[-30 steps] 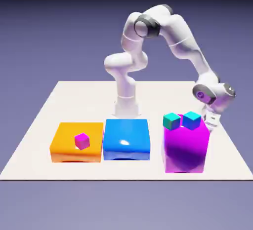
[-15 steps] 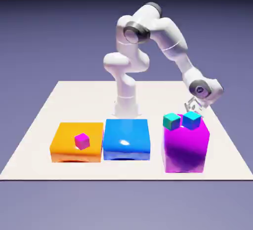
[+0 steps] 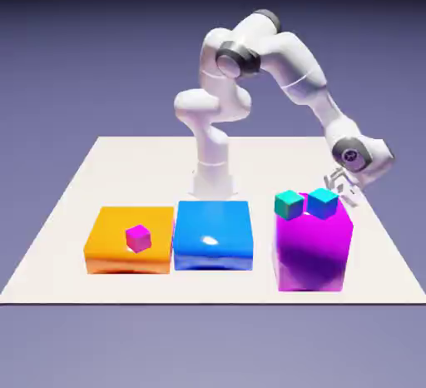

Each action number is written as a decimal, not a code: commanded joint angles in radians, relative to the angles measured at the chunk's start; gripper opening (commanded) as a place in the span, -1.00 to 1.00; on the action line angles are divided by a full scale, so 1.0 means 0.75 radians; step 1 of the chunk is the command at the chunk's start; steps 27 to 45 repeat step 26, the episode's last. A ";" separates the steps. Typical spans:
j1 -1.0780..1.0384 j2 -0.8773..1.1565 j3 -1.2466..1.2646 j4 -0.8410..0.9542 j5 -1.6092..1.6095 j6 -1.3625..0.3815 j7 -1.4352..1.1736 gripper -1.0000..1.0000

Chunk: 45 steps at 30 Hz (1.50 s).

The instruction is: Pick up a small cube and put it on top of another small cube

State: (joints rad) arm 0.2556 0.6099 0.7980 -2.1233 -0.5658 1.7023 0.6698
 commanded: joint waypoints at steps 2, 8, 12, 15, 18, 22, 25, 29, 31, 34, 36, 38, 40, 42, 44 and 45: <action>0.079 0.011 -0.054 0.097 0.062 -0.042 -0.081 -1.00; 0.231 -0.024 -0.194 0.387 0.219 -0.168 -0.368 -1.00; 0.163 -0.202 -0.307 0.574 0.064 -0.335 -0.593 -1.00; 0.104 -0.335 -0.381 0.691 -0.059 -0.463 -0.727 -1.00; 0.084 -0.351 -0.379 0.627 -0.063 -0.442 -0.684 -1.00; 0.027 -0.382 -0.398 0.433 -0.070 -0.272 -0.653 -1.00; 0.024 -0.384 -0.399 0.425 -0.070 -0.265 -0.651 1.00; 0.039 -0.376 -0.394 0.474 -0.068 -0.307 -0.659 1.00; 0.039 -0.376 -0.394 0.474 -0.068 -0.307 -0.659 1.00; 0.039 -0.376 -0.394 0.474 -0.068 -0.307 -0.659 1.00; 0.039 -0.376 -0.394 0.474 -0.068 -0.307 -0.659 1.00; 0.039 -0.376 -0.394 0.474 -0.068 -0.307 -0.659 1.00; 0.039 -0.376 -0.394 0.474 -0.068 -0.307 -0.659 1.00; 0.039 -0.376 -0.394 0.474 -0.068 -0.307 -0.659 1.00; 0.039 -0.376 -0.394 0.474 -0.068 -0.307 -0.659 1.00; 0.039 -0.376 -0.394 0.474 -0.068 -0.307 -0.659 1.00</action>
